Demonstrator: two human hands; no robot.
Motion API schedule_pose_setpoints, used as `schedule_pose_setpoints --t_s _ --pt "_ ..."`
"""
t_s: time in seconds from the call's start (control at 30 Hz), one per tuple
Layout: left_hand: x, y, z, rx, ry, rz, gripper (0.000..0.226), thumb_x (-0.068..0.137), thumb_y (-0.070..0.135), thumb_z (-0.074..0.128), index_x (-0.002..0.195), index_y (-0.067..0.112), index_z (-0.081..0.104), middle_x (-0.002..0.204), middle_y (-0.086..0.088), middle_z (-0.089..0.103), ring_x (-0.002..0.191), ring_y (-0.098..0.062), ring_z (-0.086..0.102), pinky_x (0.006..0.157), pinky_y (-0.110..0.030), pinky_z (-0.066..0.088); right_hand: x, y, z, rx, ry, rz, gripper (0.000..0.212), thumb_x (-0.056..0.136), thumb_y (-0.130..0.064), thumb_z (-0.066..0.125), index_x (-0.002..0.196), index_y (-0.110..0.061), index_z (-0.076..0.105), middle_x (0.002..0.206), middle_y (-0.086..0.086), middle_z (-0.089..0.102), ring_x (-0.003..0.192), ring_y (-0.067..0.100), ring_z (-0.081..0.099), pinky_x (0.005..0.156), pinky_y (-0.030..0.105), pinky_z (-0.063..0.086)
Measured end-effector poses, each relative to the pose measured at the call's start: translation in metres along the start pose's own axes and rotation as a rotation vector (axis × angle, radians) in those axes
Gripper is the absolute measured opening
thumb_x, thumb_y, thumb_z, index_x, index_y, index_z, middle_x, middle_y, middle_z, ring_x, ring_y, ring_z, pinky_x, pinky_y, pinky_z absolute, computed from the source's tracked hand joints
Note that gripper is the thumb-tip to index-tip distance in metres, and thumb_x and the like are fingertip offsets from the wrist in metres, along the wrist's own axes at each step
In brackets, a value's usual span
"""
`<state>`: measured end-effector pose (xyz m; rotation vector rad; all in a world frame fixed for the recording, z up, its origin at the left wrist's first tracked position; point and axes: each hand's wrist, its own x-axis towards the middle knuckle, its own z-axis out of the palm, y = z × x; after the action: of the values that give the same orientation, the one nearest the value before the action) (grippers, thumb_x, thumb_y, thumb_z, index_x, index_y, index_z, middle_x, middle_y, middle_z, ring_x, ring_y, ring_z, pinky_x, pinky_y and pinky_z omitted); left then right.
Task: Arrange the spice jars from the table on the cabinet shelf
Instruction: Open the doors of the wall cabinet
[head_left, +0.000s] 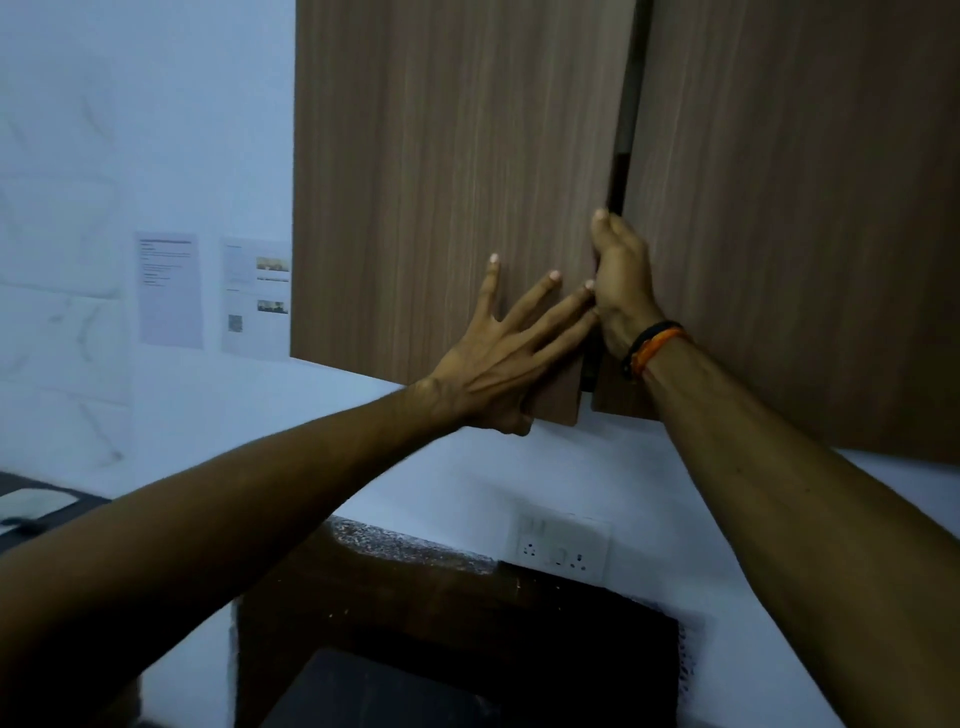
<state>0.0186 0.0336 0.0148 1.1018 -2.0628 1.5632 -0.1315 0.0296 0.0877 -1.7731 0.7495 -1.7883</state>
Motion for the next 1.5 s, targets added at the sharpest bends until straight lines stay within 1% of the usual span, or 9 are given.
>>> schedule_pose_setpoints --t_s 0.23,0.33,0.53,0.7,0.83,0.97,1.03,1.23,1.5 --pt "-0.05 -0.016 -0.04 -0.213 0.001 -0.043 0.118 0.069 0.08 0.063 0.16 0.026 0.009 0.167 -0.019 -0.001 0.153 -0.042 -0.001 0.109 -0.078 0.015 -0.024 -0.024 0.009 0.172 -0.069 -0.065 0.038 0.107 -0.034 0.036 0.121 -0.011 0.064 0.1 -0.004 0.071 0.099 0.014 0.069 0.086 0.035 0.058" --pt "-0.075 -0.01 -0.058 -0.494 0.097 -0.145 0.115 0.071 0.078 0.067 0.159 0.02 0.021 0.167 -0.017 -0.003 0.155 -0.036 -0.003 0.112 -0.072 0.023 -0.039 -0.042 0.021 0.184 -0.177 -0.171 0.032 0.108 -0.027 0.036 0.122 -0.015 0.062 0.12 0.004 0.067 0.113 0.017 0.064 0.1 0.048 0.052" --pt "-0.107 0.006 -0.099 -0.775 0.275 -0.42 0.106 0.08 0.045 0.08 0.158 0.007 0.018 0.168 -0.01 0.005 0.155 -0.024 0.01 0.117 -0.056 0.031 -0.062 -0.081 0.07 0.303 -0.242 -0.282 0.051 0.107 -0.017 0.035 0.154 0.0 0.023 0.159 0.018 0.03 0.147 0.026 0.032 0.12 0.045 0.031" --pt "-0.125 -0.012 -0.131 -0.763 0.377 -0.584 0.094 0.081 0.009 0.071 0.155 -0.004 0.015 0.165 -0.017 0.018 0.153 -0.026 0.019 0.119 -0.05 0.03 -0.081 -0.101 0.11 0.321 -0.301 -0.413 0.054 0.106 -0.02 0.043 0.152 0.002 0.024 0.154 -0.002 0.038 0.122 -0.018 0.044 0.103 0.009 0.038" --pt "-0.151 -0.033 -0.15 -0.706 0.37 -0.635 0.089 0.083 0.004 0.06 0.156 -0.003 0.01 0.165 -0.014 0.017 0.151 -0.024 0.025 0.119 -0.047 0.033 -0.092 -0.116 0.148 0.318 -0.358 -0.515 0.052 0.106 -0.022 0.044 0.151 0.0 0.033 0.141 0.005 0.056 0.127 0.007 0.055 0.108 0.032 0.046" --pt "-0.176 -0.047 -0.163 -0.614 0.383 -0.721 0.086 0.088 0.003 0.054 0.158 0.001 0.004 0.166 0.001 0.013 0.148 0.003 0.018 0.116 -0.013 0.022 -0.102 -0.126 0.182 0.306 -0.344 -0.582 0.061 0.105 -0.03 0.045 0.156 -0.006 0.022 0.158 0.003 0.036 0.134 -0.006 0.043 0.112 0.019 0.037" --pt "-0.188 -0.056 -0.169 -0.571 0.405 -0.755 0.085 0.088 -0.001 0.052 0.158 0.0 0.003 0.16 0.009 0.013 0.142 0.016 0.014 0.111 -0.004 0.019 -0.107 -0.13 0.201 0.271 -0.338 -0.601 0.064 0.104 -0.035 0.045 0.158 -0.011 0.019 0.162 0.003 0.029 0.142 0.002 0.036 0.116 0.022 0.034" --pt "-0.219 -0.083 -0.186 -0.426 0.402 -0.826 0.086 0.082 -0.016 0.05 0.157 -0.002 0.009 0.164 -0.016 0.017 0.151 -0.016 0.022 0.113 -0.005 0.019 -0.115 -0.135 0.254 0.195 -0.433 -0.604 0.068 0.103 -0.047 0.039 0.159 -0.02 0.01 0.167 -0.002 0.005 0.153 0.008 0.005 0.126 0.031 0.011" --pt "-0.277 -0.135 -0.192 -0.254 0.281 -0.951 0.084 0.087 0.0 0.053 0.158 0.002 0.008 0.158 -0.017 0.023 0.125 -0.012 0.038 0.094 0.005 0.03 -0.116 -0.133 0.324 -0.069 -0.468 -0.707 0.066 0.103 -0.034 0.044 0.159 -0.025 0.011 0.168 0.002 0.002 0.154 0.019 0.003 0.124 0.041 0.014"
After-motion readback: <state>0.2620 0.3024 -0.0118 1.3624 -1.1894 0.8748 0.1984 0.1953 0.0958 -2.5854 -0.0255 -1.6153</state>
